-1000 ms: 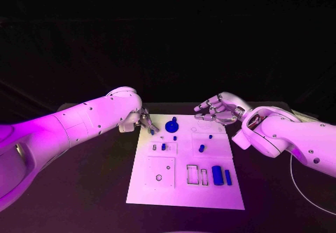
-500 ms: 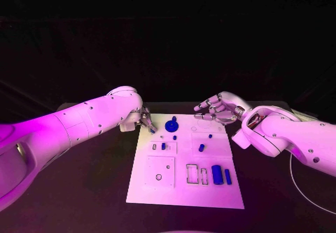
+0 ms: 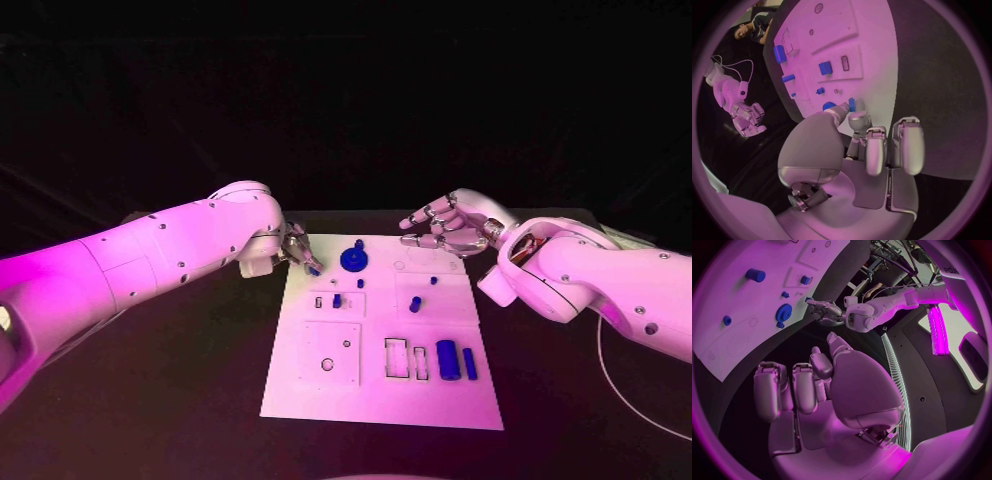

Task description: Assemble the parts on the task board

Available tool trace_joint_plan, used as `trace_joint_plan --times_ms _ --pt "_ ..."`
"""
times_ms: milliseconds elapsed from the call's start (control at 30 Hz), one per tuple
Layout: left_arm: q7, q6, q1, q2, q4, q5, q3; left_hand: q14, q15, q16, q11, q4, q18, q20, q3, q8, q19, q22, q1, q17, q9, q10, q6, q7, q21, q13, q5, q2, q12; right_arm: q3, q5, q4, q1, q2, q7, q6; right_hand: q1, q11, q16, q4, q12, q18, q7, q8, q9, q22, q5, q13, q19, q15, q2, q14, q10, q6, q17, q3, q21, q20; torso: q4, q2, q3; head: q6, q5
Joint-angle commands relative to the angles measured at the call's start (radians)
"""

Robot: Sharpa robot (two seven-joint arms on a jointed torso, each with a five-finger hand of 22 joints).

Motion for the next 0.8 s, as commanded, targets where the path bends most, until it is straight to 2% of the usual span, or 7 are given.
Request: trace_joint_plan --times_ms 33,133,200,333,500,600,800 --pt "0.036 -0.093 -0.001 -0.037 0.069 0.054 -0.001 0.103 0.0 0.003 -0.001 -0.147 -0.004 0.001 0.161 0.008 0.06 0.19 -0.018 0.263 0.003 0.011 0.003 -0.006 0.003 0.006 0.007 -0.006 0.01 -0.001 -0.006 -0.001 -0.001 0.001 -0.001 0.022 0.002 0.001 -0.004 -0.002 0.003 0.008 0.001 0.004 0.001 0.042 0.003 0.001 -0.003 0.006 0.01 0.057 -0.007 -0.001 0.049 -0.002 -0.005 0.0 0.002 -0.001 0.0014 0.0 0.004" --pt "0.052 -0.125 -0.011 -0.073 0.126 0.059 -0.004 0.103 -0.001 0.003 -0.003 -0.156 -0.005 0.0 0.18 0.012 0.062 0.193 -0.031 0.263 0.005 0.017 0.006 -0.007 0.008 0.011 0.014 -0.014 0.016 -0.001 -0.006 -0.001 -0.002 0.001 -0.002 0.023 0.003 0.001 -0.004 -0.002 0.003 0.008 0.001 0.005 0.001 0.042 0.004 0.002 -0.003 0.006 0.01 0.057 -0.007 -0.001 0.049 -0.002 -0.005 0.0 0.0045 -0.003 0.0017 -0.003 0.006" --pt "0.064 -0.147 -0.024 -0.098 0.166 0.058 -0.007 0.103 -0.002 0.003 -0.003 -0.158 -0.005 -0.001 0.185 0.014 0.063 0.194 -0.034 0.263 0.005 0.019 0.007 -0.008 0.009 0.012 0.016 -0.017 0.018 -0.001 -0.006 -0.001 -0.002 0.0 -0.002 0.024 0.003 0.001 -0.004 -0.002 0.003 0.008 0.001 0.005 0.001 0.042 0.004 0.002 -0.003 0.006 0.01 0.057 -0.007 -0.001 0.049 -0.002 -0.005 0.0 0.0066 -0.004 0.0016 -0.005 0.006" --pt "0.077 -0.17 -0.045 -0.125 0.211 0.034 -0.01 0.103 -0.003 0.003 -0.004 -0.164 -0.006 -0.002 0.196 0.016 0.064 0.196 -0.04 0.263 0.006 0.022 0.009 -0.009 0.011 0.014 0.02 -0.023 0.02 -0.002 -0.006 -0.001 -0.003 -0.001 -0.003 0.025 0.003 0.001 -0.004 -0.002 0.003 0.008 0.001 0.005 0.001 0.042 0.004 0.002 -0.003 0.006 0.01 0.057 -0.007 -0.001 0.049 -0.002 -0.005 0.0 0.0096 -0.005 -0.0001 -0.008 0.004" --pt "0.08 -0.166 -0.069 -0.144 0.233 -0.001 -0.012 0.103 -0.003 0.003 -0.005 -0.169 -0.006 -0.002 0.202 0.018 0.064 0.197 -0.043 0.263 0.006 0.023 0.01 -0.01 0.011 0.013 0.02 -0.028 0.019 -0.002 -0.006 -0.002 -0.004 -0.001 -0.003 0.028 0.003 0.001 -0.004 -0.002 0.003 0.008 0.001 0.005 0.001 0.042 0.004 0.002 -0.003 0.006 0.01 0.057 -0.007 -0.001 0.049 -0.002 -0.005 0.0 0.0057 -0.005 0.0007 -0.009 0.008" --pt "0.078 -0.154 -0.075 -0.151 0.242 -0.013 -0.013 0.103 -0.003 0.003 -0.005 -0.172 -0.006 -0.002 0.205 0.018 0.064 0.196 -0.044 0.263 0.006 0.024 0.011 -0.01 0.011 0.014 0.021 -0.03 0.02 -0.002 -0.006 -0.002 -0.005 -0.001 -0.003 0.029 0.003 0.001 -0.004 -0.002 0.003 0.008 0.001 0.005 0.001 0.042 0.004 0.002 -0.003 0.006 0.01 0.057 -0.007 -0.001 0.049 -0.002 -0.005 0.0 0.0041 -0.003 -0.0003 -0.01 0.009" --pt "0.072 -0.145 -0.083 -0.15 0.251 -0.037 -0.013 0.103 -0.004 0.003 -0.006 -0.176 -0.006 -0.003 0.209 0.019 0.065 0.197 -0.046 0.263 0.006 0.026 0.013 -0.01 0.012 0.015 0.021 -0.033 0.022 -0.003 -0.006 -0.003 -0.006 0.0 -0.002 0.029 0.003 0.001 -0.004 -0.002 0.003 0.008 0.001 0.005 0.001 0.042 0.004 0.002 -0.003 0.006 0.01 0.057 -0.007 -0.001 0.049 -0.002 -0.005 0.0 0.0066 -0.003 0.0012 -0.014 0.009"
